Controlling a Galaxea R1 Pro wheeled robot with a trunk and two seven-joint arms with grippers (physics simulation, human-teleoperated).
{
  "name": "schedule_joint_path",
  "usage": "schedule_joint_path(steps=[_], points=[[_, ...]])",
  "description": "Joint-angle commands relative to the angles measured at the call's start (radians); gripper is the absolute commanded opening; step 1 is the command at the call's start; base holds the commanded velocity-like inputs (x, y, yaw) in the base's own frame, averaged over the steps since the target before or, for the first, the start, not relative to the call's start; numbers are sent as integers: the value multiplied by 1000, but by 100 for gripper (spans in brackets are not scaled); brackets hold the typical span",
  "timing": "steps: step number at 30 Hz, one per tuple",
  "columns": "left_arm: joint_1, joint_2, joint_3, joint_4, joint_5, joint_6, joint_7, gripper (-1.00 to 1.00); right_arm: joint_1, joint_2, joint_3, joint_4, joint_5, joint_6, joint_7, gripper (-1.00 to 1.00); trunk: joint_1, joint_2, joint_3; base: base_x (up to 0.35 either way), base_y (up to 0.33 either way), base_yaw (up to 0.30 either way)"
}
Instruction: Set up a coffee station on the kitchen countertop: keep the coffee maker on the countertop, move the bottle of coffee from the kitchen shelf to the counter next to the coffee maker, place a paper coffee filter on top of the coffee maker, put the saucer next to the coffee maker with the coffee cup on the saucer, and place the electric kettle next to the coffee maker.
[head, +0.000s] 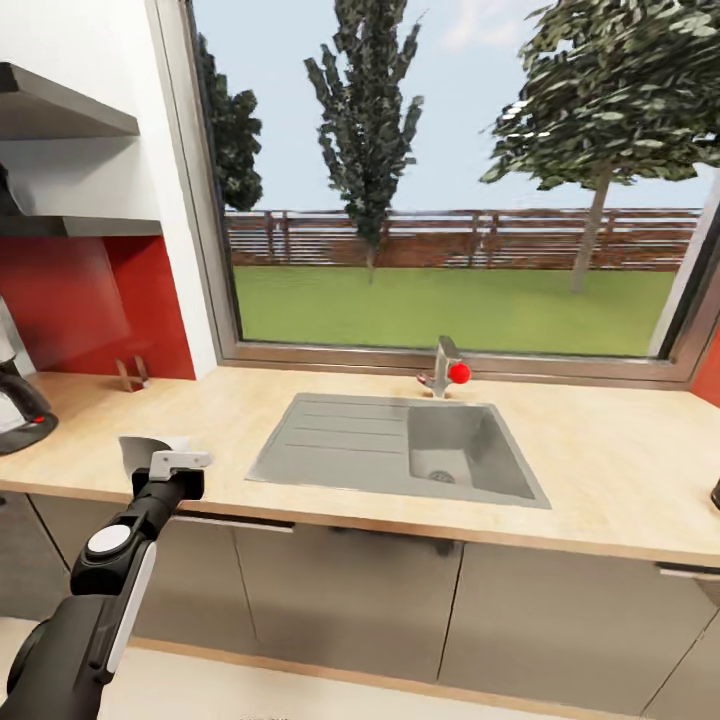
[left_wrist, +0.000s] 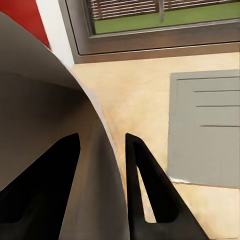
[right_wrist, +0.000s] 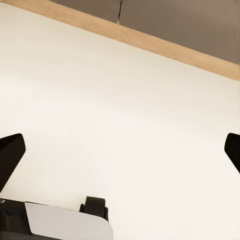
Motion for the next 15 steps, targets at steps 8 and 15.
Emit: schedule_joint_path(steps=[8,15], points=[[-1,0,1,-1,-11,4,-5,-100,-1,0,7,1,2,-3,-3,100,0,-1,-1,0,59,263],[-1,0,1,-1,-11,5,-5,-100,-1,0,7,1,2,-3,-3,100,0,-1,-1,0,18,253]])
